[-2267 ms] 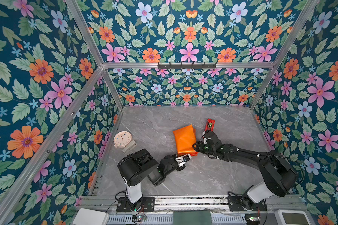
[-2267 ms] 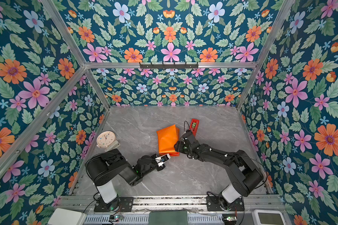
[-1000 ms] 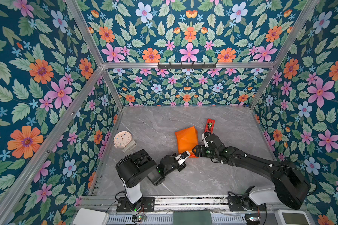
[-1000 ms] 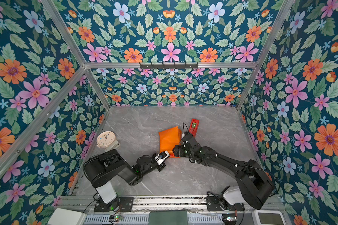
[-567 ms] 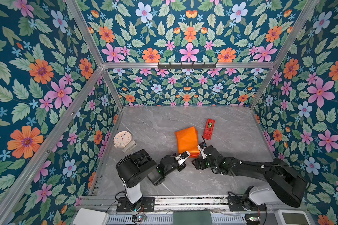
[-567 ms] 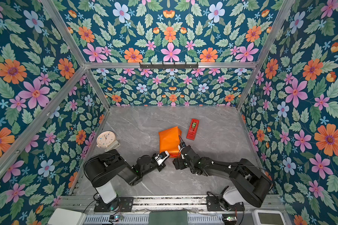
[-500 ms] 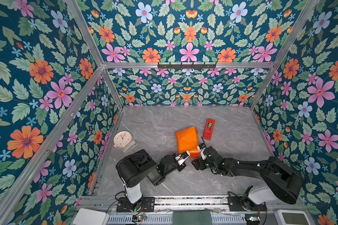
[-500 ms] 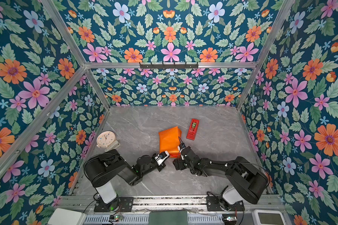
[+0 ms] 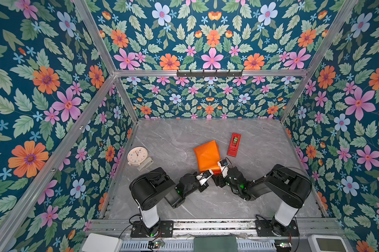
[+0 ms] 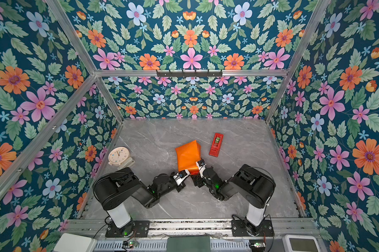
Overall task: Wrap a gift box in wrapping paper
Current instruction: Fifth fold the wrapping paper around the gift box.
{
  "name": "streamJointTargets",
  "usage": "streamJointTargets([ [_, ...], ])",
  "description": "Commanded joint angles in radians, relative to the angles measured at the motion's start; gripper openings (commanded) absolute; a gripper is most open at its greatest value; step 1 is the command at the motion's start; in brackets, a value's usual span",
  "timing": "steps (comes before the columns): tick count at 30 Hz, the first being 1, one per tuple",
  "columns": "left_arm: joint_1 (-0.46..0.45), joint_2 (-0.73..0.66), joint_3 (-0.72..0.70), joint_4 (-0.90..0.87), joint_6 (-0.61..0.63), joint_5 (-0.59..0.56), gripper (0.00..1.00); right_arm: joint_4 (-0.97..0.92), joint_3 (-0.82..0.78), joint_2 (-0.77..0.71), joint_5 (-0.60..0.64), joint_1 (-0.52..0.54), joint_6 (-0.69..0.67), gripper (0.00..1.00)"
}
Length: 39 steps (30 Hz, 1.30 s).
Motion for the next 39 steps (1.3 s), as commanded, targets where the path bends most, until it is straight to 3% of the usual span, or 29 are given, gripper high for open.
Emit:
streamJointTargets([
  [1,-0.001,-0.003,0.007,-0.006,0.012,0.024,0.00,0.026,-0.014,0.031,-0.004,0.001,-0.005,0.75],
  [16,-0.002,-0.004,0.020,-0.028,0.009,0.024,0.03,0.100,-0.038,0.053,0.004,0.000,-0.008,0.66],
  [39,-0.004,-0.125,-0.035,-0.073,0.041,0.122,0.44,0.126,-0.048,0.060,0.017,0.001,0.024,0.61],
])
